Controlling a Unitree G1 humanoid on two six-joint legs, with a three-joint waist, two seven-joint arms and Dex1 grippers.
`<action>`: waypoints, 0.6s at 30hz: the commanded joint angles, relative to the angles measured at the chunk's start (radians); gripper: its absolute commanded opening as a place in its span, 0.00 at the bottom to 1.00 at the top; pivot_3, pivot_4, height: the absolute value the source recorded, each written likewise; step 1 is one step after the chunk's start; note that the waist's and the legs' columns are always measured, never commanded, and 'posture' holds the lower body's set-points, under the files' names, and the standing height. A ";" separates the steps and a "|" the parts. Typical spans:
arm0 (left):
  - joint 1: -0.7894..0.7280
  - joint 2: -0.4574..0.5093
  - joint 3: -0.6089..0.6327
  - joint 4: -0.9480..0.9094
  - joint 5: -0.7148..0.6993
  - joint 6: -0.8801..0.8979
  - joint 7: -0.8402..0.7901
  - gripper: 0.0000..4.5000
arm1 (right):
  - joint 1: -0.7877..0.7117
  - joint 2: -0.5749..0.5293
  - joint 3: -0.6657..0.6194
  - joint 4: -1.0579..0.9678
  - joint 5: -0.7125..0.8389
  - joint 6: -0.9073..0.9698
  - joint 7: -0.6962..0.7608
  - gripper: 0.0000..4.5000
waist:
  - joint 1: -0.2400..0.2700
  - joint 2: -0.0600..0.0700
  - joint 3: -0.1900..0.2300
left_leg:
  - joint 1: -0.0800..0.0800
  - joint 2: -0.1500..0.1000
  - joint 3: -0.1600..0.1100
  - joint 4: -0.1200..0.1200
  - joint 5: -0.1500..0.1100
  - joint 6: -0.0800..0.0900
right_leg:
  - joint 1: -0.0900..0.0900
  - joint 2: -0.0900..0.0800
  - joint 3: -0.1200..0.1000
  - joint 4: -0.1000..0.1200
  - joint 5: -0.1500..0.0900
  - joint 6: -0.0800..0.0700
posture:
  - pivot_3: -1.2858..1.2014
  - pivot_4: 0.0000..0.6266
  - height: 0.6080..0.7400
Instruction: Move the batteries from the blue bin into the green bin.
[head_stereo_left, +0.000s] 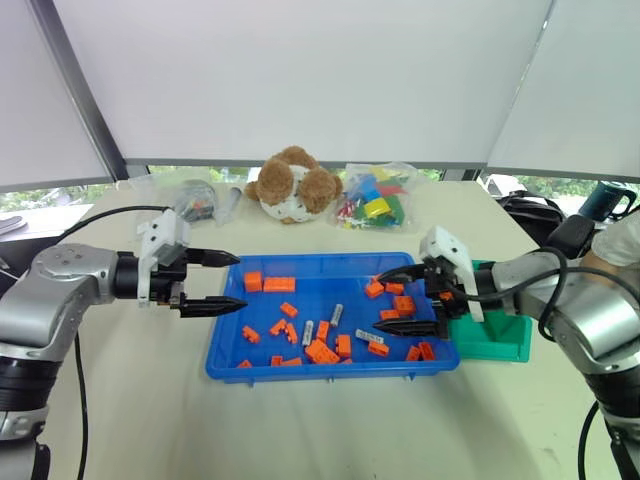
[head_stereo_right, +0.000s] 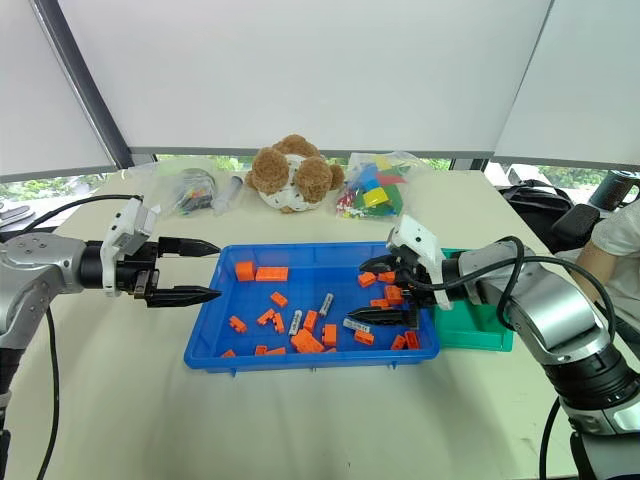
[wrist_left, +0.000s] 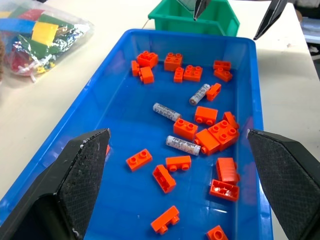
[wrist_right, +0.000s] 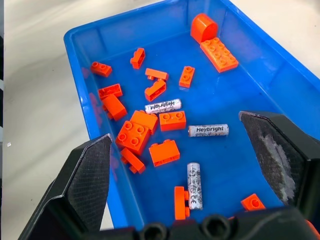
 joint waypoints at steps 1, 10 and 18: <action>0.012 0.012 0.028 -0.025 -0.013 -0.018 -0.015 1.00 | -0.031 0.009 0.001 0.001 -0.023 -0.022 0.005 0.99 | -0.001 0.000 0.000 | 0.000 0.000 0.000 0.000 0.000 0.000 | 0.000 0.000 0.000 0.000 0.000 0.000 | 0.52 0.24 0.95; 0.019 0.001 0.033 -0.056 -0.019 -0.013 0.021 1.00 | -0.054 0.046 0.008 0.016 -0.045 -0.023 -0.012 0.99 | 0.000 0.000 0.000 | 0.000 0.000 0.000 0.000 0.000 0.000 | 0.000 0.000 0.000 0.000 0.000 0.000 | 0.52 0.24 0.95; 0.024 -0.008 0.049 -0.074 -0.044 0.000 0.061 1.00 | -0.123 0.119 0.042 0.074 -0.084 0.007 -0.046 0.99 | -0.002 0.000 0.000 | 0.000 0.000 0.000 0.000 0.000 0.000 | 0.000 0.000 0.000 0.000 0.000 0.000 | 0.52 0.24 0.95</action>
